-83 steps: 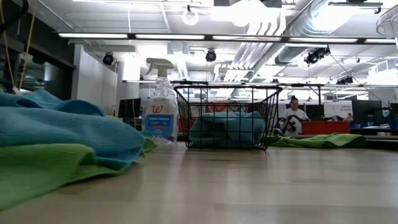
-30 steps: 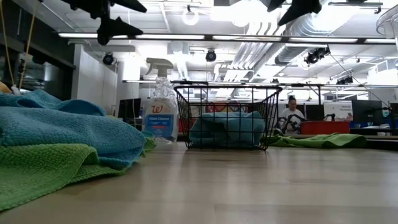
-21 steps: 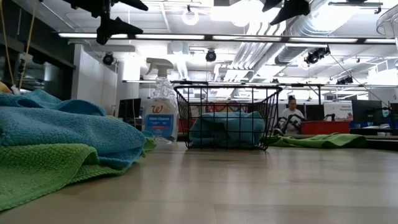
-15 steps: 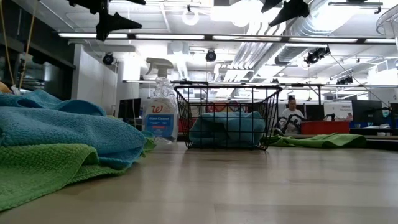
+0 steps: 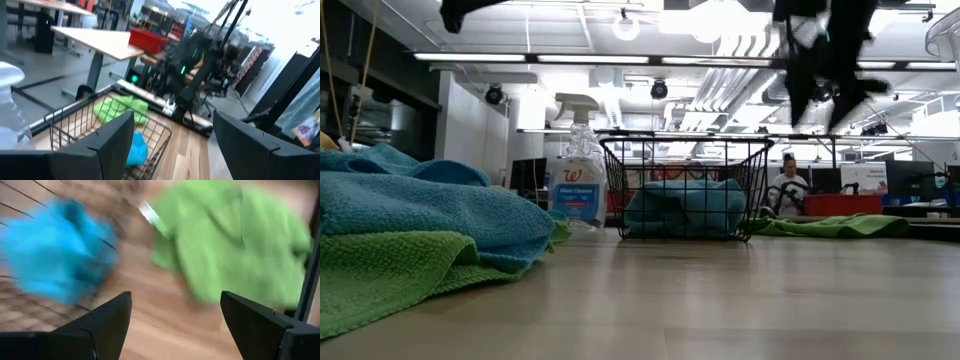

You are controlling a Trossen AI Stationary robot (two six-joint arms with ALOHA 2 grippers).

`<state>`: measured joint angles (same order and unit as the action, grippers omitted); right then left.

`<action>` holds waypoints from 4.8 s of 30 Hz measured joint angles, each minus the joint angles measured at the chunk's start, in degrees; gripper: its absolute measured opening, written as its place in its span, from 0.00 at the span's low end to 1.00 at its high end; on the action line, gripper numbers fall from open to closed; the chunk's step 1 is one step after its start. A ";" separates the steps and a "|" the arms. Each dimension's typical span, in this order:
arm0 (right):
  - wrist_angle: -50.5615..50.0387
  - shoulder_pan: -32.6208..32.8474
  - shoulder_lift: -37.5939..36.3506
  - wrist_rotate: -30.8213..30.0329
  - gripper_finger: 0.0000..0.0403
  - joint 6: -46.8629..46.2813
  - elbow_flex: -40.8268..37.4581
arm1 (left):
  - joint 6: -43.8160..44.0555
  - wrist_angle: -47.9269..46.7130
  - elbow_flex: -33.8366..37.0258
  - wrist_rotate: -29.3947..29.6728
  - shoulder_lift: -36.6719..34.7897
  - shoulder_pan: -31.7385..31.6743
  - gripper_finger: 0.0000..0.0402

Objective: Sort microfiber towel by color & place in baskets
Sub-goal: Put the top right green towel into the transparent bin, then put the top green towel into the transparent bin

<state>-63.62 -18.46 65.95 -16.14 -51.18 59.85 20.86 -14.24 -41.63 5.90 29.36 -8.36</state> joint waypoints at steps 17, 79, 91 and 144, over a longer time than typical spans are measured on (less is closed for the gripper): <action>35.05 -26.55 5.95 5.59 0.75 -17.29 -24.96 | 4.64 1.10 0.00 1.31 1.86 0.00 0.65; 42.13 56.17 -23.00 10.57 0.00 12.18 1.64 | 20.90 61.07 -0.07 4.19 36.29 6.73 0.65; 31.44 81.59 -13.30 -10.62 0.00 -9.83 1.68 | 20.19 65.22 -0.07 7.59 39.23 8.48 0.65; 6.54 72.17 4.02 19.44 0.56 -41.80 2.09 | 16.02 65.10 -0.09 -4.45 39.21 2.32 0.65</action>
<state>-57.08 53.72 69.97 3.30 -92.98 61.95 36.88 50.86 -41.71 1.45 68.58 -6.04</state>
